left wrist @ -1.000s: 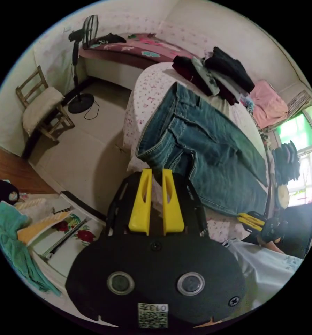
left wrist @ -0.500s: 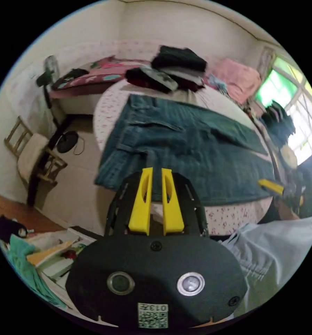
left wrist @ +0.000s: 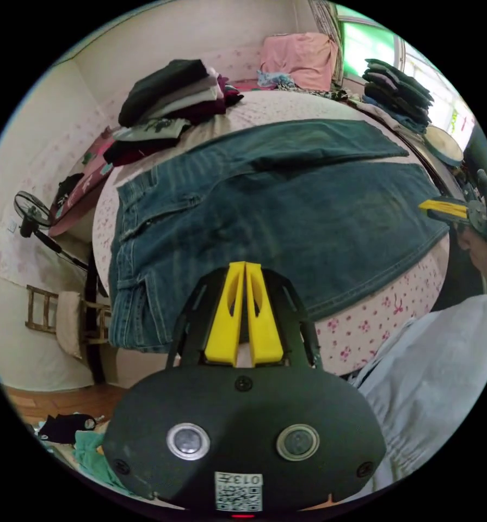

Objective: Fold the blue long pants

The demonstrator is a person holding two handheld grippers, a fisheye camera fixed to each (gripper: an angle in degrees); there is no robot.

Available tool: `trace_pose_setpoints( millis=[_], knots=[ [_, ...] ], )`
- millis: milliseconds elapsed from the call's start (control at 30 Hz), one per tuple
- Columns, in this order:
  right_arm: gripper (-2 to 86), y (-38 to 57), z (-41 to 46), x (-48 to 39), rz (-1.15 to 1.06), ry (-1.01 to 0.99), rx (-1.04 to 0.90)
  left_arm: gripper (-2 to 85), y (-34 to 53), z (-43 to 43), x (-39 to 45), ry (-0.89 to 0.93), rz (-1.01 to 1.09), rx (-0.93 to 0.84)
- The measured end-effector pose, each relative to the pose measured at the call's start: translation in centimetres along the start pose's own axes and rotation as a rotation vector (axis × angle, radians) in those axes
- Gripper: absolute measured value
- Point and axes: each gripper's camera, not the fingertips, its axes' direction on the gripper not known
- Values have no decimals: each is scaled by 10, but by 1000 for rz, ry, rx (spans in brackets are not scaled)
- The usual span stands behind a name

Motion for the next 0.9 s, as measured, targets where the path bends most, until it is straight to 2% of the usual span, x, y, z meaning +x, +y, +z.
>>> trace_pose_setpoints(
  millis=[100,167,233,267,433,500,567,633,700,900],
  knots=[
    [0,7,0,39,140,75,20,-3,-18,20,19,54,13,-58],
    [0,14,19,67,192,146,-70,-3,-23,38,32,59,54,-122],
    [-1,27,34,90,248,185,-142,-3,-20,46,41,21,51,-114],
    [-1,38,32,100,244,145,-81,-3,-19,47,41,26,46,-109],
    [-1,59,35,117,181,104,-72,-3,-17,52,37,92,-7,-116],
    [-1,60,36,123,208,129,-96,-3,-22,50,41,37,-13,-137],
    [0,69,24,143,293,211,-17,-3,-22,41,46,30,7,-61],
    [1,73,21,163,334,219,9,-4,-27,48,50,13,13,-102],
    [2,72,32,183,348,214,-43,-4,-29,60,52,17,17,-159],
    [0,84,69,232,388,241,-144,-4,-33,73,57,-5,45,-162]
  ],
)
